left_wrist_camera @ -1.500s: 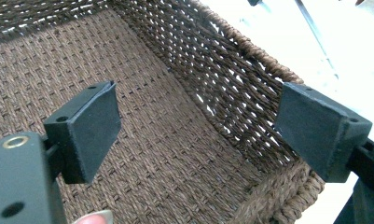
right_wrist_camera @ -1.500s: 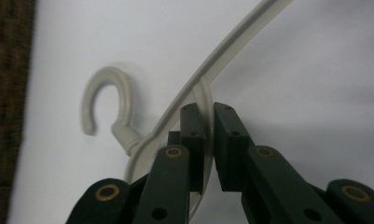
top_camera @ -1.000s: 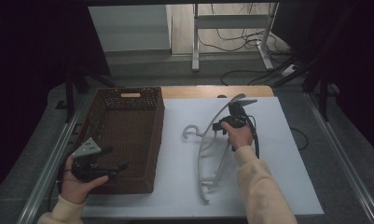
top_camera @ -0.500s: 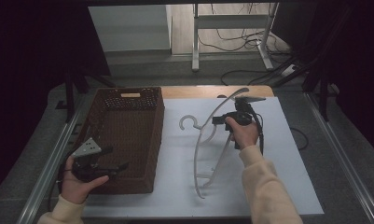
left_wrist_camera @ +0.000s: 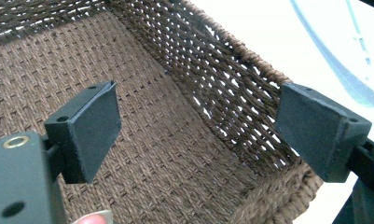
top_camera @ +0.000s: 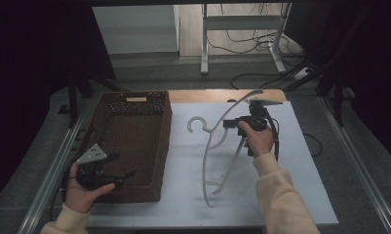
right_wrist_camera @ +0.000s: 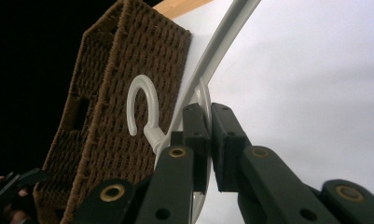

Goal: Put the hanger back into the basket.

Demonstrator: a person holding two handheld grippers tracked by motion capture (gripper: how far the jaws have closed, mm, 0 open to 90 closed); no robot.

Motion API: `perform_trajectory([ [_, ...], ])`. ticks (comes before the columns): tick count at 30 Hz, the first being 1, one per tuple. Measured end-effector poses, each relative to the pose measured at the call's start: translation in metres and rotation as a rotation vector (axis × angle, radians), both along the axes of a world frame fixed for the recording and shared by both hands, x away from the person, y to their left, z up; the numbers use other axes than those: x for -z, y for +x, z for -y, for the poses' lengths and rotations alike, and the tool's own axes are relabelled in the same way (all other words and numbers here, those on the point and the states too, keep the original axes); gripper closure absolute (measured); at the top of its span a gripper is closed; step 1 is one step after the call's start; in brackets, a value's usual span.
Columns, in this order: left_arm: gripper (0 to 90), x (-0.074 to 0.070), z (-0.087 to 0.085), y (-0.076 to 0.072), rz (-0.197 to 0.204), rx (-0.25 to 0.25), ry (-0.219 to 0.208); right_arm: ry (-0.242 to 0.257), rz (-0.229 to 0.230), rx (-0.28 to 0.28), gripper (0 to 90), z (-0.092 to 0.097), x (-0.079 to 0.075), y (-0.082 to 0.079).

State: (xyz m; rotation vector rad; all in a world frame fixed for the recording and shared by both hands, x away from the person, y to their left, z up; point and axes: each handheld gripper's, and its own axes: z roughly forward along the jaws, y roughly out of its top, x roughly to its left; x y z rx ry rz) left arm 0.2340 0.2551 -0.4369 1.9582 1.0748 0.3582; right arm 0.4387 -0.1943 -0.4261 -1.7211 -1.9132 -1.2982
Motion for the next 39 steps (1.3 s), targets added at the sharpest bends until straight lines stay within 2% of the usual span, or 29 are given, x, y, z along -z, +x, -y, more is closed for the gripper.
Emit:
perform_trajectory([
  [5, 14.4, -0.005, 0.007, -0.002, 0.008, 0.013, -0.005, 0.007, 0.022, -0.008, 85.2, 0.002, -0.005, -0.006],
  [6, 14.4, -0.008, 0.011, -0.003, 0.012, 0.02, -0.011, 0.018, 0.039, -0.01, 85.2, 0.003, -0.005, -0.009],
  [13, 14.3, -0.014, 0.024, -0.005, 0.018, 0.049, -0.021, 0.047, 0.047, -0.015, 85.1, 0.007, -0.004, -0.015],
  [21, 14.3, -0.018, 0.043, -0.002, 0.004, 0.078, -0.056, 0.084, 0.068, -0.018, 85.2, 0.012, -0.004, -0.025],
  [30, 14.4, -0.022, 0.073, 0.002, 0.0, 0.132, -0.063, 0.114, 0.082, -0.02, 85.1, 0.016, -0.006, -0.028],
  [39, 15.4, -0.023, 0.094, 0.007, -0.004, 0.145, -0.075, 0.124, 0.08, -0.024, 85.1, 0.016, -0.004, -0.029],
])
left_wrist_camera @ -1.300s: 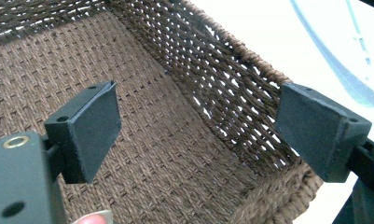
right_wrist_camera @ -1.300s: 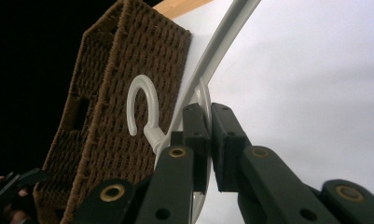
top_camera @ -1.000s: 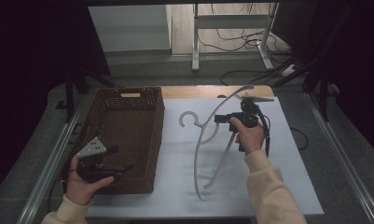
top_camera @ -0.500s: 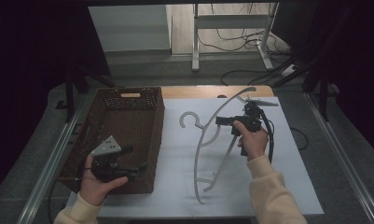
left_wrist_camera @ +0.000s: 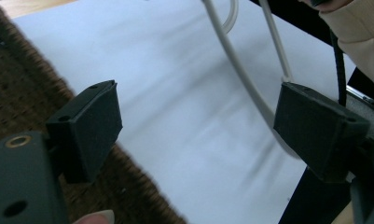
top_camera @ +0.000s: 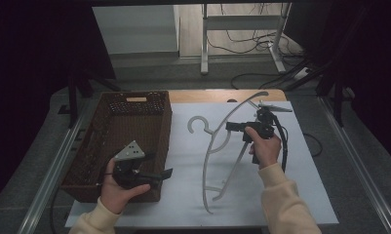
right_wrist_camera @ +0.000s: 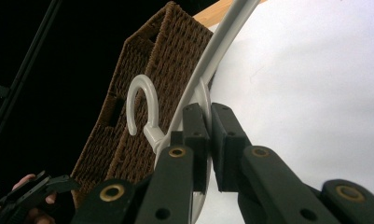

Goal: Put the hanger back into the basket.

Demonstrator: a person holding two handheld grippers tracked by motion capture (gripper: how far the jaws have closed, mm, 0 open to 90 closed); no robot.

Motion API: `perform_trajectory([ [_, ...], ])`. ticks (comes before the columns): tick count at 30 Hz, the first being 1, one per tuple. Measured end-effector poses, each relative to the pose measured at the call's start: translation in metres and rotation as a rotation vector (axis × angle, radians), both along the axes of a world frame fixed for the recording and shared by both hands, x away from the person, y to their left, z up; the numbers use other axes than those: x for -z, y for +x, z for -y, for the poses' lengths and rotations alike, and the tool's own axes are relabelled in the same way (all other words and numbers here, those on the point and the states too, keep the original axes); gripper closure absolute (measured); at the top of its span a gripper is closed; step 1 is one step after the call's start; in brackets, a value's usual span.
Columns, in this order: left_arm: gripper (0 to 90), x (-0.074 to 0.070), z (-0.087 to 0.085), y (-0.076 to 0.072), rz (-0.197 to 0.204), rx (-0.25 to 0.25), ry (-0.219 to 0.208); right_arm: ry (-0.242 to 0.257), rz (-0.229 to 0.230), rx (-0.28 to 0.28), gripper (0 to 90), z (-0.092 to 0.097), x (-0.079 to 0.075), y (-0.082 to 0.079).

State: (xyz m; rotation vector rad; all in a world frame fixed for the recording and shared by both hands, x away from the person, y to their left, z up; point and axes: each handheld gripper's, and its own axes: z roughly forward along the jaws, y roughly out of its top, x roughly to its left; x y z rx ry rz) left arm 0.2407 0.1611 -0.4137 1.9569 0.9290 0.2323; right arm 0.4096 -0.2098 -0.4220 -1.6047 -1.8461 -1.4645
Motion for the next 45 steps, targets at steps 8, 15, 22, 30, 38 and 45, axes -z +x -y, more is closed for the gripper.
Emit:
perform_trajectory([
  [8, 16.2, 0.003, 0.027, 0.007, -0.027, 0.029, -0.012, 0.022, 0.008, 0.007, 85.1, 0.0, -0.001, -0.002],
  [15, 17.0, 0.009, 0.038, 0.015, -0.079, 0.046, -0.053, 0.049, 0.017, 0.006, 85.0, 0.001, -0.001, -0.004],
  [22, 20.2, 0.012, 0.051, 0.024, -0.125, 0.065, -0.093, 0.067, 0.03, 0.0, 85.1, 0.001, -0.003, -0.006],
  [30, 23.9, 0.022, 0.072, 0.039, -0.196, 0.085, -0.123, 0.081, 0.037, -0.02, 85.0, -0.004, -0.002, -0.007],
  [38, 32.0, 0.033, 0.082, 0.054, -0.241, 0.071, -0.16, 0.11, 0.049, -0.028, 85.0, -0.003, -0.002, -0.008],
  [45, 63.7, 0.038, 0.083, 0.06, -0.238, 0.08, -0.214, 0.14, 0.044, -0.048, 84.9, -0.007, -0.001, -0.01],
])
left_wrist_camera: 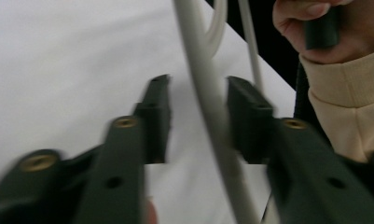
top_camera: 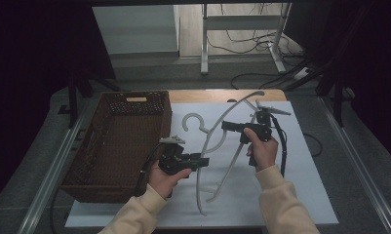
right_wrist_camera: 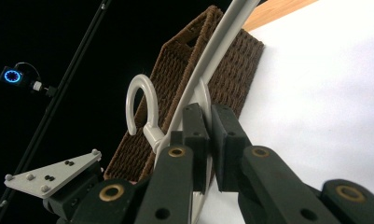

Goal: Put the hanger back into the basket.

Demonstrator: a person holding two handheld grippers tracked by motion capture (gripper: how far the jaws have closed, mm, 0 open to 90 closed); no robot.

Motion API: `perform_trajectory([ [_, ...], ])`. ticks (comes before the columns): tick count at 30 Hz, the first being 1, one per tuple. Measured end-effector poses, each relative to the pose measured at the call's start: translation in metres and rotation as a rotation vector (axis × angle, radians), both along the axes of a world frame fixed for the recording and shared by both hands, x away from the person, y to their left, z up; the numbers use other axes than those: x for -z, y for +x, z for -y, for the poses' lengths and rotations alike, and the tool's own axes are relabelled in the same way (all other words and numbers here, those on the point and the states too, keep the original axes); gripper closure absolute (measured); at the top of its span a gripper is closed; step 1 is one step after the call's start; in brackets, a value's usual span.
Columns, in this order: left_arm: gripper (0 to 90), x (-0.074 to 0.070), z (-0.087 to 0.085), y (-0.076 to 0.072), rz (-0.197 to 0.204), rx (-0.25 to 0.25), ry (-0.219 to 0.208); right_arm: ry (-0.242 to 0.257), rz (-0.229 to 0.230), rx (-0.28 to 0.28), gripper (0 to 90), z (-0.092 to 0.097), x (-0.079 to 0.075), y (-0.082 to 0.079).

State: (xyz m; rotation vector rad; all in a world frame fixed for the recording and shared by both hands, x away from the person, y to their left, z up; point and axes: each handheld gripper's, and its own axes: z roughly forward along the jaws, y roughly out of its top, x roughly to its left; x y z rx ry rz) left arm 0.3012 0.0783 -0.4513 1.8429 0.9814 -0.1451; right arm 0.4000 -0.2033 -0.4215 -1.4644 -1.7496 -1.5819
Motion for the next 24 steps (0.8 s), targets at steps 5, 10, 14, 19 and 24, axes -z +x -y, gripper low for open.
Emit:
perform_trajectory([
  [5, 73.3, 0.0, 0.0, 0.0, -0.007, 0.007, -0.012, -0.001, 0.003, -0.008, 84.6, -0.001, 0.001, 0.0],
  [10, 77.2, -0.002, -0.005, 0.0, -0.016, -0.021, -0.027, 0.017, 0.009, -0.029, 83.1, 0.0, 0.0, 0.0],
  [14, 79.5, -0.004, -0.014, 0.0, -0.013, -0.056, -0.064, 0.034, 0.01, -0.048, 81.6, 0.001, -0.002, -0.002],
  [19, 79.5, -0.009, -0.015, -0.003, 0.012, -0.074, -0.071, 0.032, 0.016, -0.051, 76.9, 0.001, -0.003, -0.003],
  [24, 79.7, -0.013, -0.021, -0.003, 0.039, -0.086, -0.081, -0.018, 0.064, -0.074, 58.2, 0.002, -0.006, -0.009],
])
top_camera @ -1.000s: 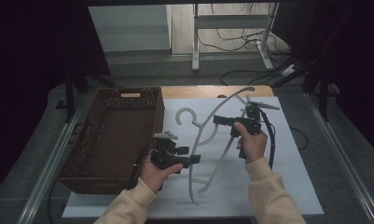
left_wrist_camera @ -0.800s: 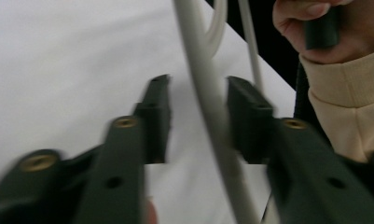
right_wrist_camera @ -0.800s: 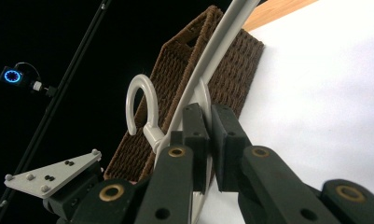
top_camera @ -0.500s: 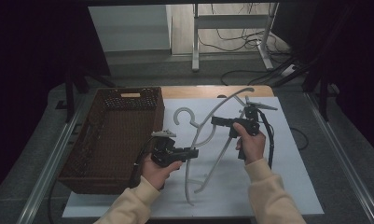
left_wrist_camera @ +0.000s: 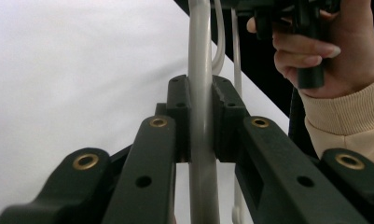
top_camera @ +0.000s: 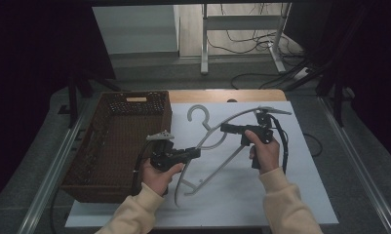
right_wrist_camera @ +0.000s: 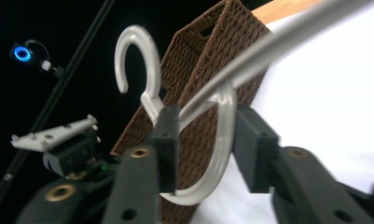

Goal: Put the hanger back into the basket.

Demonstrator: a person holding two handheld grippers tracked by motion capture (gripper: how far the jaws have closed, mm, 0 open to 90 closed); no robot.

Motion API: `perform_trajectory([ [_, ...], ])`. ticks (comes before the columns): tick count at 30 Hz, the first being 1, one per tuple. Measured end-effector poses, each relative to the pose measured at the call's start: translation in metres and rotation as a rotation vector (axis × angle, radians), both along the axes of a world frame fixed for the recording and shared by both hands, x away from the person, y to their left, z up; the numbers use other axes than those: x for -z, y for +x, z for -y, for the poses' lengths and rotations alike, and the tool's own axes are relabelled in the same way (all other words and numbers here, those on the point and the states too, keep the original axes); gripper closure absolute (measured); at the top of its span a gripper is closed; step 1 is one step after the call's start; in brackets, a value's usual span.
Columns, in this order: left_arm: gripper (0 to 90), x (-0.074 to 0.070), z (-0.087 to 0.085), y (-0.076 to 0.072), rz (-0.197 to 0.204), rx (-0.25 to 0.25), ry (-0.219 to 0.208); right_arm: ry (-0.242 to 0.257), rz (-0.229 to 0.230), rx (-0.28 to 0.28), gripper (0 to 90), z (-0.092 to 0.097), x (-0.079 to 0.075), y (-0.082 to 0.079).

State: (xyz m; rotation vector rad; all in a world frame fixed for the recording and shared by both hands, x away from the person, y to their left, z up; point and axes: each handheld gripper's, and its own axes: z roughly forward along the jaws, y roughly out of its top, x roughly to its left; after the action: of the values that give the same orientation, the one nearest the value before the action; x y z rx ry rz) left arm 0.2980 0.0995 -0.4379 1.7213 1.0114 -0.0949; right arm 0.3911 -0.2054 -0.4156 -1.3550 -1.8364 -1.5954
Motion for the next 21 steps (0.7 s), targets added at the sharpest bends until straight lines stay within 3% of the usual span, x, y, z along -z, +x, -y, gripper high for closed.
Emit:
perform_trajectory([
  [2, 79.7, -0.001, 0.0, 0.0, 0.007, 0.002, 0.001, -0.007, 0.02, 0.002, 54.6, 0.0, 0.0, -0.001],
  [3, 79.8, -0.001, 0.0, -0.001, 0.01, 0.002, 0.004, -0.035, 0.05, 0.004, 51.2, 0.001, -0.001, -0.004],
  [5, 79.9, -0.001, 0.001, -0.001, 0.015, 0.003, 0.009, -0.07, 0.065, -0.003, 46.4, 0.002, -0.002, -0.007],
  [8, 80.0, -0.001, 0.001, 0.0, 0.021, -0.007, 0.021, -0.085, 0.049, -0.033, 39.7, 0.005, 0.0, -0.012],
  [15, 80.1, -0.001, 0.0, 0.0, 0.034, -0.024, 0.033, -0.098, 0.023, -0.079, 34.3, 0.01, 0.001, -0.021],
  [21, 80.1, -0.005, -0.002, -0.002, 0.047, -0.029, 0.03, -0.119, 0.05, -0.109, 33.3, 0.017, -0.008, -0.034],
])
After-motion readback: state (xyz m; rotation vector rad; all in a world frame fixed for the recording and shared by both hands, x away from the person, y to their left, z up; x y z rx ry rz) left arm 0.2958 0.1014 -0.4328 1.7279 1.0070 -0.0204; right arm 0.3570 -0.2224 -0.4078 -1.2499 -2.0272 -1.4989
